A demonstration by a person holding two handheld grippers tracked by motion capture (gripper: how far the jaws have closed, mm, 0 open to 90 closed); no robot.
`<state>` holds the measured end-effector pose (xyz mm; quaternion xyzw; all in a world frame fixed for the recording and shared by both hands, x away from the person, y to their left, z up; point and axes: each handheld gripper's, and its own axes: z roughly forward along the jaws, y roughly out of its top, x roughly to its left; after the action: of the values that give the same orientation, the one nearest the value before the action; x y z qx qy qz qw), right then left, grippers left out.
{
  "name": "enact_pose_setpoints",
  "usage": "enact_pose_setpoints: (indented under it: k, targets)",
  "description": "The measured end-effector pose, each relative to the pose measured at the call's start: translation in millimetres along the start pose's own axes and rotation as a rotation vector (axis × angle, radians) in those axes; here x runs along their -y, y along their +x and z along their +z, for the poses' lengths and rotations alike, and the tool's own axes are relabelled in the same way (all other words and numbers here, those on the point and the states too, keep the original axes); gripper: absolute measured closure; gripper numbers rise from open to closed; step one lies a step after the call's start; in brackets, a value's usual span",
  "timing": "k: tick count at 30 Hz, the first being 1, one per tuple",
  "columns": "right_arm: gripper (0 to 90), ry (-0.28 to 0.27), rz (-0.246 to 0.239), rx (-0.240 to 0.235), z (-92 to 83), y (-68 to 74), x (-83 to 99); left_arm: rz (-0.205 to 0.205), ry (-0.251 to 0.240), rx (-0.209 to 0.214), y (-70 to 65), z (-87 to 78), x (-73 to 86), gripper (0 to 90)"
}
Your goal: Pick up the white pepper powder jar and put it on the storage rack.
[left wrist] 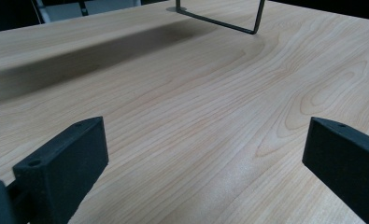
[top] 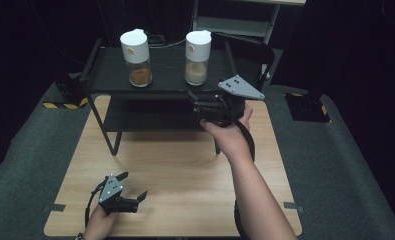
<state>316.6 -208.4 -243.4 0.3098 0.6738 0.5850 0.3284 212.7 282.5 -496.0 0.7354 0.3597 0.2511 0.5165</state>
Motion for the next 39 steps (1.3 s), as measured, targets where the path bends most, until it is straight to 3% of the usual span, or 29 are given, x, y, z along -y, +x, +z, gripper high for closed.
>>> enact_pose_setpoints:
  k: [10, 18, 27, 39]
  targets:
    - [0.0, 0.017, 0.003, -0.003, -11.8, -5.7, 18.0, 0.0, -0.001, -0.002, -0.8, 0.1, 0.1, 0.5]
    - [0.0, 0.025, 0.033, 0.003, -20.1, -6.9, 32.8, 0.001, -0.003, -0.002, -0.9, -0.1, 0.6, 0.5]
    - [0.0, 0.065, 0.026, 0.029, -31.2, -0.8, 66.2, 0.002, -0.005, -0.004, -1.5, -0.3, 1.0, 0.5]
    - [0.0, 0.128, 0.046, 0.006, -37.9, -3.4, 102.5, 0.01, -0.004, -0.007, -1.9, -0.3, 0.6, 0.5]
